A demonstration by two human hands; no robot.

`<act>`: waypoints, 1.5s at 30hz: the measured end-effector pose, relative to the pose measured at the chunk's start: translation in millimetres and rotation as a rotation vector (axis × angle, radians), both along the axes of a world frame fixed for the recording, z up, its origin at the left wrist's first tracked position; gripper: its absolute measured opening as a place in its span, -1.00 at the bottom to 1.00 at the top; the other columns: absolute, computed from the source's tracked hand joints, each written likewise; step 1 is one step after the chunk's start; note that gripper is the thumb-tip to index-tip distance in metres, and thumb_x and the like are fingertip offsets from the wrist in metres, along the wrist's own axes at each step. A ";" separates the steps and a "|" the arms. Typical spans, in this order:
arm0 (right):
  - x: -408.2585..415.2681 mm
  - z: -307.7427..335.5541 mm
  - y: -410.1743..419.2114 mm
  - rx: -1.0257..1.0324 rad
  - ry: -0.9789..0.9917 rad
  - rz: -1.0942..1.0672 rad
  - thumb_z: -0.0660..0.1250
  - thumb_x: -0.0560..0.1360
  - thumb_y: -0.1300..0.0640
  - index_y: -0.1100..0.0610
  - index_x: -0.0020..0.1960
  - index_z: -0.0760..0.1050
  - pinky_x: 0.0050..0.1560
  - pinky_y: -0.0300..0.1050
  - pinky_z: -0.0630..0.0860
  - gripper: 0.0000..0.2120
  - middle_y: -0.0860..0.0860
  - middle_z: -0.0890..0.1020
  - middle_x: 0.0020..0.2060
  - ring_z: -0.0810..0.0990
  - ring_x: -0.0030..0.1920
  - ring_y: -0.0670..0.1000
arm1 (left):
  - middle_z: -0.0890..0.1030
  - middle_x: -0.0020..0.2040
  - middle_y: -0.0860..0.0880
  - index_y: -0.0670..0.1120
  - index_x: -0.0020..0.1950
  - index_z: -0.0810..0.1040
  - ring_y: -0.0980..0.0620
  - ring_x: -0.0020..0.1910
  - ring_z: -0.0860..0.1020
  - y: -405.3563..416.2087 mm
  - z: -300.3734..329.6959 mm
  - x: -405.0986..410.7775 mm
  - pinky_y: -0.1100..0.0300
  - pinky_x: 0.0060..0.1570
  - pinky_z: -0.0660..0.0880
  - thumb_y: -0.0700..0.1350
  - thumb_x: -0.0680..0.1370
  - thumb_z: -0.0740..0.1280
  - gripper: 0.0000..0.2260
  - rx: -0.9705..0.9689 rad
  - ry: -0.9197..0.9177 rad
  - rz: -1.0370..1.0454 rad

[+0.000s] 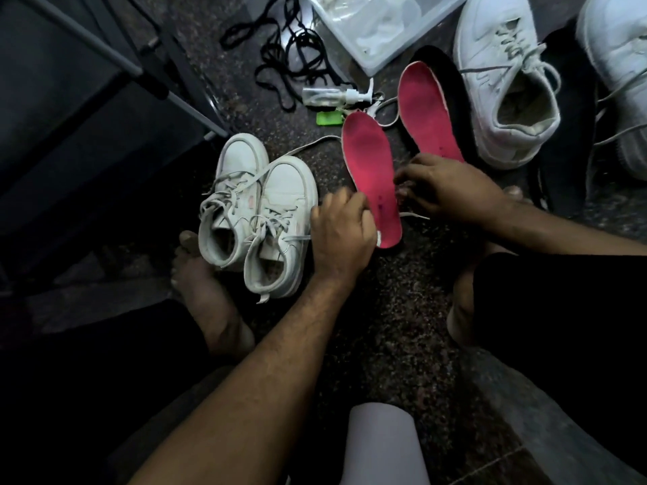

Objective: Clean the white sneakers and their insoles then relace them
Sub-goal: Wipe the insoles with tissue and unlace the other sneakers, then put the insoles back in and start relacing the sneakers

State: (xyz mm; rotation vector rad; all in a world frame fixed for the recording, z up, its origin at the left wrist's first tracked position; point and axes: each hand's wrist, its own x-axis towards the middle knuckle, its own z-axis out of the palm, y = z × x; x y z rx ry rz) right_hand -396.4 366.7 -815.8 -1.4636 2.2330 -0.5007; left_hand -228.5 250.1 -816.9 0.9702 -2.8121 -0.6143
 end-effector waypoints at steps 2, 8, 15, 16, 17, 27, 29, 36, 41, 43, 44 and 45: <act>-5.0 -1.4 3.6 -0.001 0.028 -0.085 0.29 0.56 -0.02 0.03 0.19 0.55 -0.15 0.07 0.57 -0.75 0.06 0.55 0.04 0.61 -0.05 0.19 | 0.52 -0.19 -0.07 -0.08 -0.20 0.52 -0.15 -0.14 0.49 1.8 -6.8 5.7 -0.02 -0.13 0.33 -0.07 0.43 0.17 -0.83 -0.048 -0.038 -0.017; -20.9 -2.6 26.3 -0.015 0.040 -0.230 0.35 0.52 0.12 0.08 0.10 0.60 -0.11 0.09 0.58 -0.83 0.08 0.56 0.01 0.61 -0.07 0.17 | 0.53 -0.17 -0.07 -0.07 -0.19 0.54 -0.15 -0.08 0.48 4.0 -15.4 0.1 -0.04 -0.06 0.32 -0.06 0.42 0.15 -0.81 -0.069 -0.070 0.000; -29.0 -5.9 37.5 0.004 0.138 -0.313 0.34 0.51 0.16 0.18 0.19 0.52 -0.05 0.10 0.56 -0.73 0.17 0.48 0.13 0.53 0.09 0.20 | 0.55 -0.05 -0.03 -0.03 -0.03 0.55 -0.08 0.00 0.49 6.7 -15.2 -31.8 -0.04 0.03 0.33 -0.07 0.49 0.23 -0.86 0.009 0.017 0.062; -27.7 -8.4 36.6 0.045 0.175 -0.274 0.35 0.50 0.14 0.20 0.19 0.49 -0.01 0.11 0.55 -0.72 0.20 0.46 0.16 0.51 0.11 0.23 | 0.56 -0.02 -0.03 -0.03 0.01 0.55 -0.08 0.01 0.50 6.9 -16.9 -34.7 -0.03 0.03 0.35 -0.08 0.50 0.26 -0.87 0.008 0.023 0.076; -26.0 -10.6 35.2 0.087 0.204 -0.241 0.37 0.49 0.11 0.20 0.19 0.47 0.05 0.11 0.53 -0.69 0.22 0.44 0.18 0.48 0.14 0.25 | 0.55 0.00 -0.04 -0.03 0.03 0.55 -0.09 0.02 0.50 6.9 -18.7 -36.8 -0.03 0.02 0.36 -0.08 0.52 0.27 -0.87 0.005 0.027 0.081; -20.5 -11.7 19.6 0.184 0.000 -0.388 0.59 0.31 0.11 0.18 0.37 0.34 0.32 0.10 0.38 -0.27 0.28 0.35 0.26 0.39 0.26 0.30 | 0.49 0.18 -0.11 -0.10 0.21 0.49 -0.13 0.17 0.48 -0.4 -24.6 -39.5 -0.05 0.08 0.46 0.01 0.51 0.39 -0.67 0.067 0.008 0.065; -21.2 -13.4 17.6 0.175 -0.060 -0.439 0.60 0.29 0.12 0.16 0.35 0.34 0.28 0.07 0.41 -0.28 0.25 0.39 0.19 0.42 0.23 0.27 | 0.47 0.23 -0.14 -0.11 0.25 0.48 -0.14 0.20 0.46 0.7 -26.9 -37.5 -0.03 0.15 0.45 0.03 0.49 0.44 -0.60 0.078 -0.023 0.042; -11.7 1.8 14.4 -0.240 -0.170 -0.544 0.40 0.49 0.15 0.10 0.11 0.44 -0.07 -0.17 0.40 -0.77 -0.04 0.48 -0.11 0.43 -0.14 -0.08 | 0.48 0.21 -0.13 -0.11 0.23 0.51 -0.13 0.19 0.46 0.8 -26.8 -34.3 0.00 0.17 0.44 -0.03 0.50 0.43 -0.65 0.090 0.038 0.033; -4.7 16.0 0.0 -0.268 -0.204 -0.390 0.37 0.51 0.21 0.14 0.11 0.43 -0.04 -0.17 0.43 -0.80 0.00 0.51 -0.07 0.46 -0.12 -0.08 | 0.50 0.17 -0.11 -0.13 0.22 0.51 -0.11 0.16 0.49 -7.5 -7.2 -39.9 -0.02 0.12 0.48 -0.09 0.52 0.39 -0.70 0.122 0.141 0.068; -5.9 21.8 -11.2 -0.225 -0.235 -0.348 0.40 0.50 0.20 0.13 0.12 0.44 -0.03 -0.18 0.42 -0.77 -0.03 0.53 -0.06 0.48 -0.12 -0.08 | 0.51 0.15 -0.11 -0.14 0.24 0.51 -0.11 0.12 0.50 -11.7 2.2 -41.9 -0.03 0.06 0.49 -0.10 0.53 0.36 -0.70 0.164 0.185 0.081; -7.4 27.0 -19.3 -0.216 -0.239 -0.327 0.41 0.50 0.20 0.14 0.13 0.44 -0.05 -0.20 0.40 -0.75 -0.04 0.53 -0.05 0.48 -0.12 -0.06 | 0.52 0.13 -0.12 -0.14 0.25 0.51 -0.12 0.10 0.51 -15.1 7.0 -40.3 -0.05 0.05 0.49 -0.11 0.53 0.35 -0.70 0.178 0.207 0.092; -7.7 31.7 -27.5 -0.207 -0.233 -0.293 0.42 0.50 0.20 0.15 0.15 0.45 -0.07 -0.22 0.37 -0.73 -0.04 0.53 -0.05 0.49 -0.13 -0.04 | 0.53 0.12 -0.13 -0.15 0.25 0.51 -0.14 0.09 0.51 -17.9 11.6 -38.2 -0.07 0.04 0.49 -0.13 0.53 0.34 -0.70 0.186 0.226 0.107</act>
